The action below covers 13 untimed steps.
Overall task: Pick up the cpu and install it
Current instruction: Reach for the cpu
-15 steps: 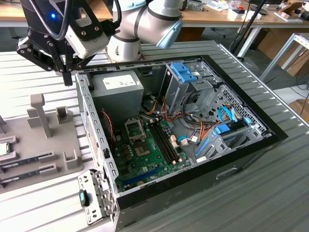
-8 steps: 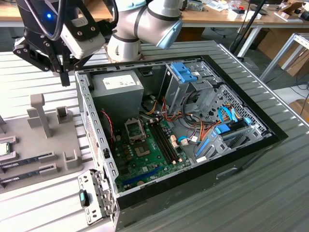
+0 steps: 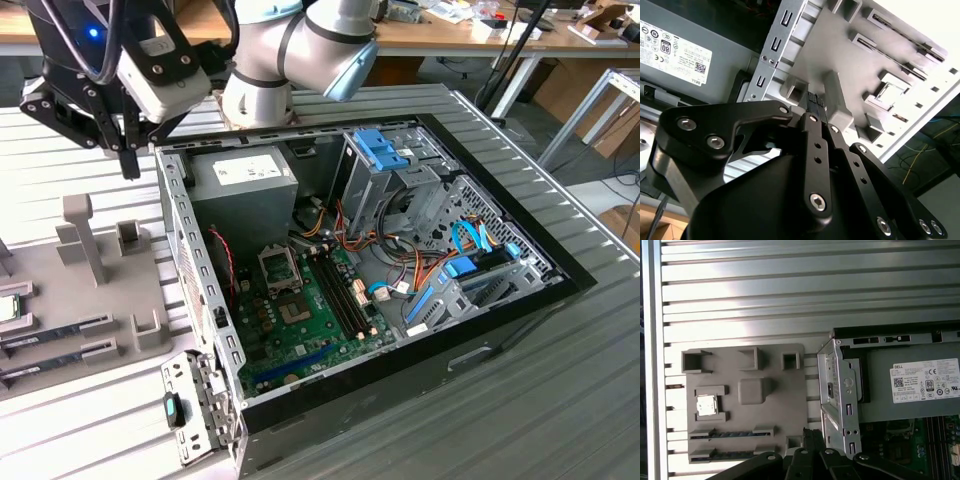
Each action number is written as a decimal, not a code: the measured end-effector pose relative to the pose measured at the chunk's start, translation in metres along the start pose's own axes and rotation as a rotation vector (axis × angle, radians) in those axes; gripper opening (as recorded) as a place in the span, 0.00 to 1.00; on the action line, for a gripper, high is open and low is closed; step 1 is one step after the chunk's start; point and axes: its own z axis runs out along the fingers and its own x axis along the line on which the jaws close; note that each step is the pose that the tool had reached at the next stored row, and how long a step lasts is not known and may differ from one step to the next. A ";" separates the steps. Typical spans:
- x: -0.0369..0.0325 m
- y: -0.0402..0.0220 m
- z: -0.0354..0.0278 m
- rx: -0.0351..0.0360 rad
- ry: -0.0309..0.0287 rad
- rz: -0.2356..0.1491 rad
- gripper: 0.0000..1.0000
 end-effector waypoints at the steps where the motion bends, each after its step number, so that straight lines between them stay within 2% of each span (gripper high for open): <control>1: 0.0006 0.0000 0.0000 0.0000 0.0000 0.000 0.11; 13: 0.0074 -0.0005 -0.0002 0.0000 0.0000 0.000 0.11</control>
